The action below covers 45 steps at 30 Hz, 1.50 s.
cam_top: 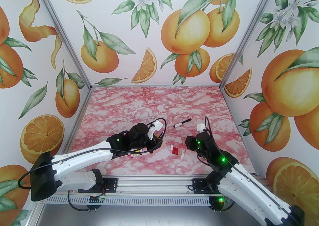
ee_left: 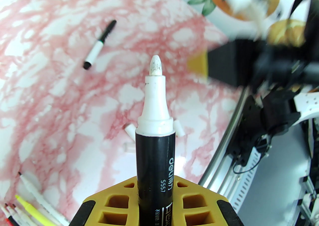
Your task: Open the pen caps
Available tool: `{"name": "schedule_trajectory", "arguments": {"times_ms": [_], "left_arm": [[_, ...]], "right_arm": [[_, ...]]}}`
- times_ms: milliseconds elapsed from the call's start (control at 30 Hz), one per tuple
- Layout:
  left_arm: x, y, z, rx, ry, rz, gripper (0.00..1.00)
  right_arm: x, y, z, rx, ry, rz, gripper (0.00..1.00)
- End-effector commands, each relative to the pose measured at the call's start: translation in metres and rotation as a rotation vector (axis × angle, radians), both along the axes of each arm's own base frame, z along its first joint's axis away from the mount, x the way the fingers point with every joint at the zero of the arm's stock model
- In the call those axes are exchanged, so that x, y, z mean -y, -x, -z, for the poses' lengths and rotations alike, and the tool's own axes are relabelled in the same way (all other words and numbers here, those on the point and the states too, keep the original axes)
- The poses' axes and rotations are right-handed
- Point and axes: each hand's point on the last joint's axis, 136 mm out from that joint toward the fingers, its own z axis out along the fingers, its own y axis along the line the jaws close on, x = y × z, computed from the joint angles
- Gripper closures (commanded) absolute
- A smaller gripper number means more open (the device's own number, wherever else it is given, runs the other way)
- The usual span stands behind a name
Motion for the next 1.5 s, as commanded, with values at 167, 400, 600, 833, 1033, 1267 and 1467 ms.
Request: {"name": "schedule_trajectory", "arguments": {"times_ms": [167,400,600,833,1033,1267,1467], "left_arm": [[-0.009,0.002,-0.002,0.001,0.037,-0.010,0.97],[-0.006,0.002,0.004,-0.010,0.024,-0.003,0.98],[-0.006,0.003,0.005,-0.016,0.030,-0.002,0.98],[-0.004,0.003,0.008,-0.024,0.024,-0.002,0.98],[-0.004,0.003,0.009,-0.029,0.024,-0.002,0.98],[-0.004,0.003,0.011,-0.035,0.023,-0.003,0.98],[-0.004,0.003,0.013,-0.040,0.019,-0.005,0.98]], "right_arm": [[0.015,0.021,0.045,-0.110,0.050,0.038,0.85],[0.000,0.019,0.054,-0.111,0.025,-0.036,0.82],[-0.004,0.020,0.062,-0.139,0.025,-0.057,0.81],[-0.007,0.020,0.066,-0.153,0.024,-0.067,0.79],[-0.007,0.021,0.068,-0.160,0.026,-0.068,0.77],[-0.006,0.020,0.068,-0.160,0.030,-0.059,0.76],[-0.006,0.020,0.067,-0.162,0.027,-0.057,0.76]]}}
